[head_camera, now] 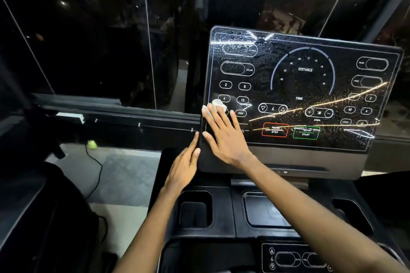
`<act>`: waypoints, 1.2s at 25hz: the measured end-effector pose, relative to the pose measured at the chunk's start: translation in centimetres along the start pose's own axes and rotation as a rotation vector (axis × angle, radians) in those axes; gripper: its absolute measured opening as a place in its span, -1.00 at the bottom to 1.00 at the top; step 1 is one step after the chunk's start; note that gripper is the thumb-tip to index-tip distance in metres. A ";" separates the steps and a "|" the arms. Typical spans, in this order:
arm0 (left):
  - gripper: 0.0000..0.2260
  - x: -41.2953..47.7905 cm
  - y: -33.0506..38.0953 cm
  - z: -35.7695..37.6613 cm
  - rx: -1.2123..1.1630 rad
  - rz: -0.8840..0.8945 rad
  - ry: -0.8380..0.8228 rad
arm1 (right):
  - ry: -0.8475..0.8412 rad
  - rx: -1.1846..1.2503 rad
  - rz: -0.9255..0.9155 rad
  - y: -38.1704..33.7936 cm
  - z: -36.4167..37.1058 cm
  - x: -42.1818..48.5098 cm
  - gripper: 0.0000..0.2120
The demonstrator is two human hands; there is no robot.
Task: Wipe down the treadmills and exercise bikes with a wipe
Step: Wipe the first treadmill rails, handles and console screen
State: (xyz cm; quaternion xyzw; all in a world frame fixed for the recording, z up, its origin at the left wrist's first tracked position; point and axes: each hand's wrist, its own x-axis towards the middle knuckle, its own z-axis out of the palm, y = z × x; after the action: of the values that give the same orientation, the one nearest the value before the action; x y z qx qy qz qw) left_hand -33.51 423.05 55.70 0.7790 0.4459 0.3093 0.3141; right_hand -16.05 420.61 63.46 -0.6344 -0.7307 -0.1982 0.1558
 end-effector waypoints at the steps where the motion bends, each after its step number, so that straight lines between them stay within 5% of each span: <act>1: -0.55 -0.3 -0.4 0.1 -0.011 0.002 -0.008 | -0.011 -0.008 0.005 0.1 0.3 -0.8 -0.40; 13: -0.59 -1.2 -1.1 0.7 -0.163 -0.082 -0.065 | -0.097 0.060 0.173 -0.4 2.3 -8.0 -0.37; 19: -0.70 1.0 -1.9 -0.4 -0.310 -0.083 0.013 | -0.225 0.056 0.075 -3.2 4.0 -9.9 -0.33; 25: -0.58 2.4 0.9 -1.4 -0.252 -0.136 -0.017 | -0.311 0.025 0.028 -5.4 5.7 -12.3 -0.33; 30: -0.57 1.8 1.0 -0.8 -0.223 -0.129 -0.029 | -0.189 0.031 0.400 -2.5 4.4 -12.7 -0.34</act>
State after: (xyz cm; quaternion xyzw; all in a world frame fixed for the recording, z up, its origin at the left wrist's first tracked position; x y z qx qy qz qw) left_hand -32.88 424.47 57.34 0.7132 0.4535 0.3249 0.4244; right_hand -16.53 411.46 53.24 -0.7799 -0.6048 -0.0919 0.1326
